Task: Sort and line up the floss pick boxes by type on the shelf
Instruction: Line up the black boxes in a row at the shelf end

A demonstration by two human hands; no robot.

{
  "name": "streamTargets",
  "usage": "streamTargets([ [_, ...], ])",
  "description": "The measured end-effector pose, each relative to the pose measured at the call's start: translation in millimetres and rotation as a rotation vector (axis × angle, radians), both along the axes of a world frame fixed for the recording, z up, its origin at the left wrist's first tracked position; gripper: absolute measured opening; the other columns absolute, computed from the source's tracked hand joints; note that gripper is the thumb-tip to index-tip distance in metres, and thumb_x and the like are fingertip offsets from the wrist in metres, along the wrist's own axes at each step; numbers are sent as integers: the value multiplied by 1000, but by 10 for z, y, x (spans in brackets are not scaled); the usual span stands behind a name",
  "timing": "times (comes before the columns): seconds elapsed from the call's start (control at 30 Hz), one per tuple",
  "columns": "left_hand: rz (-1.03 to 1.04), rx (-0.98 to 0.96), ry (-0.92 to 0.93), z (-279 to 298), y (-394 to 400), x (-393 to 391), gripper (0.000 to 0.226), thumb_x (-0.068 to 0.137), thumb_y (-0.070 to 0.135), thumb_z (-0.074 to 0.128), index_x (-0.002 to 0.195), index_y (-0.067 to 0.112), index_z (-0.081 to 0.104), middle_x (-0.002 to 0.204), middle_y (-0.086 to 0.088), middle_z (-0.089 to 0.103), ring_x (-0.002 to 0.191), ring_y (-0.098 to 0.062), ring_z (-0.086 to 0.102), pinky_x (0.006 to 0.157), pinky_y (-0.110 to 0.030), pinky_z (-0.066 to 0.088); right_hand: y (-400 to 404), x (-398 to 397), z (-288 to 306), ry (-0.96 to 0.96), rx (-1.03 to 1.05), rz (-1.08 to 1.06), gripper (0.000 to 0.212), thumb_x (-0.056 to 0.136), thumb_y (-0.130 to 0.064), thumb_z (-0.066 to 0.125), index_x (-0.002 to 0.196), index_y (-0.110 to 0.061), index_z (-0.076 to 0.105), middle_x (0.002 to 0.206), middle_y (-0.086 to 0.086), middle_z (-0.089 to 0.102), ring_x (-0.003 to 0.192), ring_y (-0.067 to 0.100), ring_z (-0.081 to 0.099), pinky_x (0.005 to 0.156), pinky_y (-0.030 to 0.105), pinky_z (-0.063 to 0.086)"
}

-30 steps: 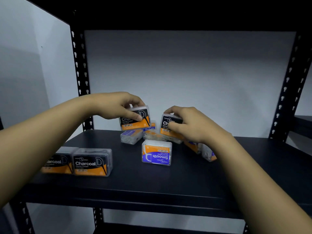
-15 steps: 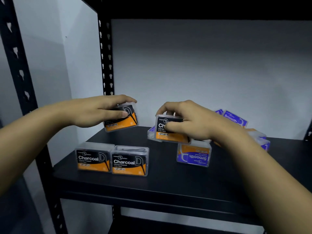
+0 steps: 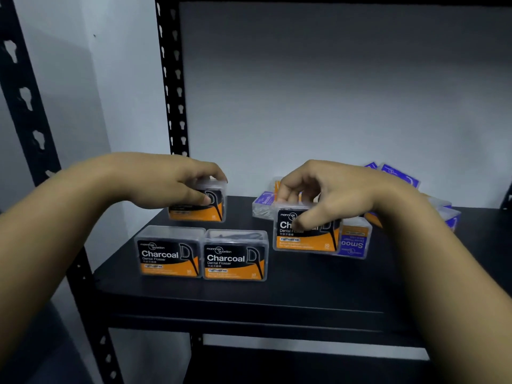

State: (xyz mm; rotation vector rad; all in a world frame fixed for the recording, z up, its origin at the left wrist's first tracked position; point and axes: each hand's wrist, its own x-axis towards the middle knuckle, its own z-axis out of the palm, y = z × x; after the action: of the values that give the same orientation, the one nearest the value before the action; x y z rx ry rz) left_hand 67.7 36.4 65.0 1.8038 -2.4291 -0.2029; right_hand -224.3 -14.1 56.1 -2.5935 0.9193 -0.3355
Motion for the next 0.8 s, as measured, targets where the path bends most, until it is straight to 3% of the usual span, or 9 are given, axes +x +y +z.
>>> streamTargets([
  [0.07,8,47,-24,-6,-5,18,34,99,40,60,128,53,49,116,16,70,106,-11,68,99,-44,51,10,-10,-32,4,4,-16,18,80,-15,83,95,-22,76,87,-5,77,70,9,71,59,22,53],
  [0.23,83,132,-158,-19,-5,-40,33,99,38,60,129,48,51,109,19,68,101,-10,67,100,-42,50,38,69,-130,63,27,4,23,75,-21,91,95,-20,78,83,-8,78,63,1,66,59,19,51],
  [0.37,136,175,-235,-75,-47,-59,35,101,31,58,133,42,50,101,27,61,89,2,60,81,-25,45,36,93,-155,104,35,13,27,73,-27,93,95,-24,78,85,-12,78,68,8,71,63,25,57],
  [0.5,167,157,-279,-102,-28,-84,41,101,31,58,139,44,48,114,19,63,98,-9,65,87,-29,48,48,103,-171,132,51,28,29,73,-27,93,98,-24,79,86,-12,79,74,18,75,72,39,63],
  [0.6,176,157,-263,-121,-20,-71,43,101,30,58,141,45,48,114,19,63,98,-9,65,81,-26,46,58,109,-187,138,42,34,29,73,-27,93,98,-23,79,86,-12,79,75,20,75,75,43,63],
  [0.7,174,139,-265,-130,-25,-64,44,100,32,60,140,47,49,128,16,63,105,-11,65,89,-29,47,65,112,-193,134,48,32,29,73,-27,93,97,-25,78,85,-12,78,73,17,73,73,41,62],
  [0.8,175,146,-249,-137,-50,-40,44,100,31,60,140,47,50,126,16,64,103,-11,67,80,-26,46,72,121,-205,131,43,43,29,72,-29,94,95,-26,77,81,-13,77,70,17,72,68,35,58],
])
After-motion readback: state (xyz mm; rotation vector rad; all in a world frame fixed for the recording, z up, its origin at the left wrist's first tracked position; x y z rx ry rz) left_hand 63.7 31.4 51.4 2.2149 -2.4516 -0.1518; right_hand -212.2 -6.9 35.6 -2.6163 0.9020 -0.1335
